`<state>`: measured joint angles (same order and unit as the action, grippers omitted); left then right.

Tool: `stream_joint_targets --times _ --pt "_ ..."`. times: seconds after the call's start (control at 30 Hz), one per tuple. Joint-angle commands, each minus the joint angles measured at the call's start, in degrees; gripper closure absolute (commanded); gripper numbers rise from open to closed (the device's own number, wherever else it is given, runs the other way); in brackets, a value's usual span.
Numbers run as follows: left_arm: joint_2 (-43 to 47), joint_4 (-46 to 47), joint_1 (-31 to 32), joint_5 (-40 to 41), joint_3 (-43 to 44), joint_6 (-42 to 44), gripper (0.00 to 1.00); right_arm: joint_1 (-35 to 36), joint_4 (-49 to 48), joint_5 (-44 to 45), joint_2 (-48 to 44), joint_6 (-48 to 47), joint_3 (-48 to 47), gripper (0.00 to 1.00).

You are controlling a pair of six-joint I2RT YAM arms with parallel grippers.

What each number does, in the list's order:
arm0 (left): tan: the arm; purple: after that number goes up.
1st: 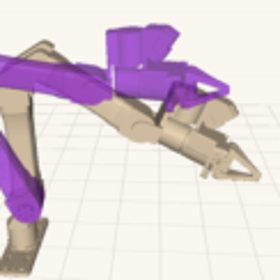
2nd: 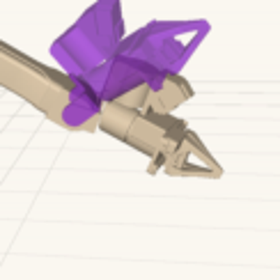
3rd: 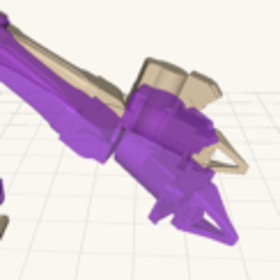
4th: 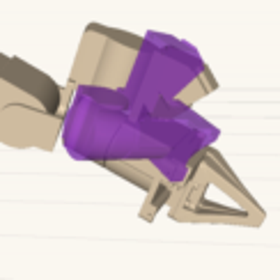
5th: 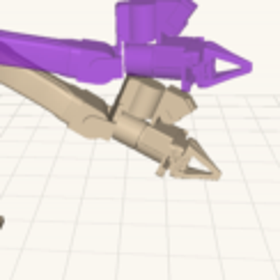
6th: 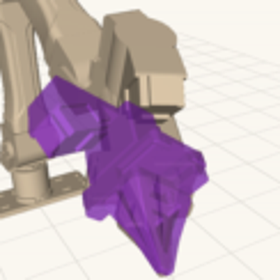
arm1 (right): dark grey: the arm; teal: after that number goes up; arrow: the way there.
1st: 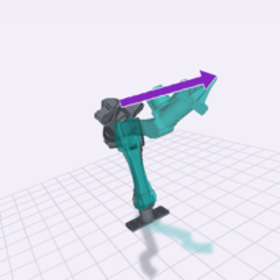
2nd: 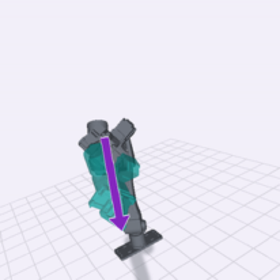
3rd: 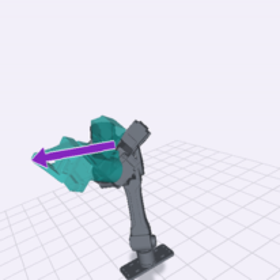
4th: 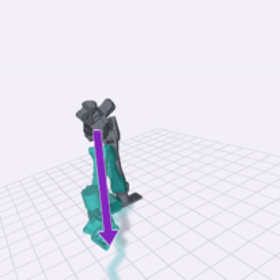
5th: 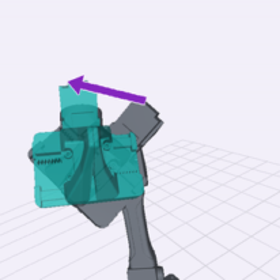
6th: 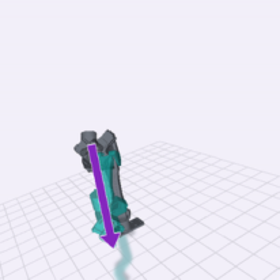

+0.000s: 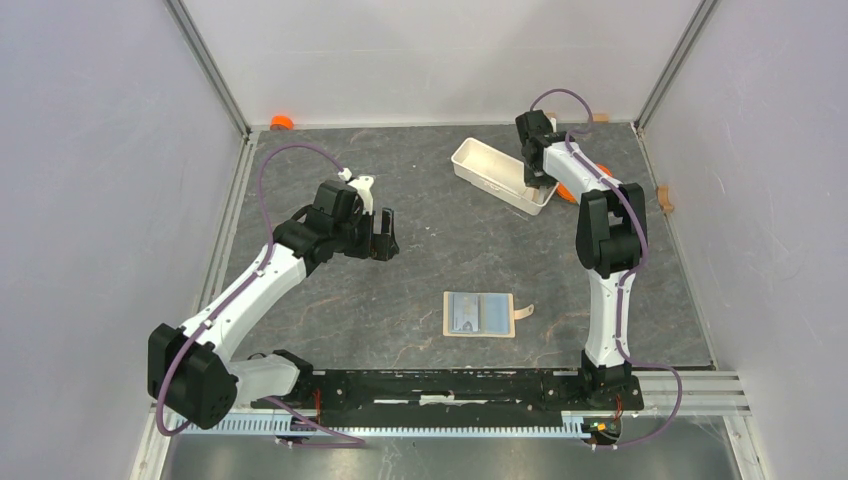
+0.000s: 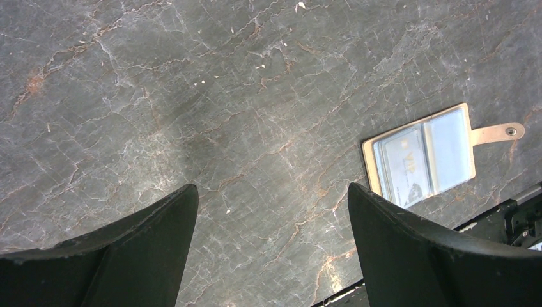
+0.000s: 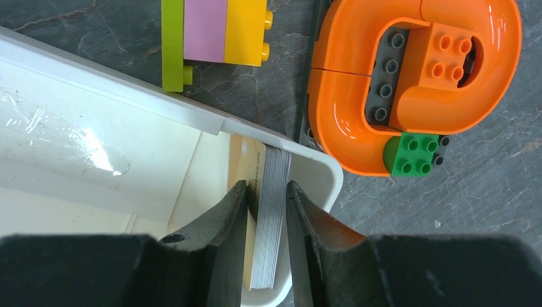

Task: Put the credit cards into the card holder
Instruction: Pick up the credit card from the storage box.

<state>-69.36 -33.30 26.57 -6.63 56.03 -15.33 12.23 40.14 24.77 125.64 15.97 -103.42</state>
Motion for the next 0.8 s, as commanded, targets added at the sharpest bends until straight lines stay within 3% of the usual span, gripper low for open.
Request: stream_joint_targets --times 0.0,0.6,0.77 --pt "1.95 1.39 -0.25 -1.60 0.04 1.31 0.07 -0.54 1.81 2.74 -3.60 -1.17 -3.01 0.67" --pt "2.72 1.42 -0.29 -2.05 -0.13 1.09 0.07 -0.65 3.63 4.03 -4.55 -1.33 -3.20 0.68" --pt "2.79 1.53 -0.28 -2.24 -0.15 1.03 0.07 -0.63 3.76 3.91 -4.67 -1.40 -3.15 0.74"
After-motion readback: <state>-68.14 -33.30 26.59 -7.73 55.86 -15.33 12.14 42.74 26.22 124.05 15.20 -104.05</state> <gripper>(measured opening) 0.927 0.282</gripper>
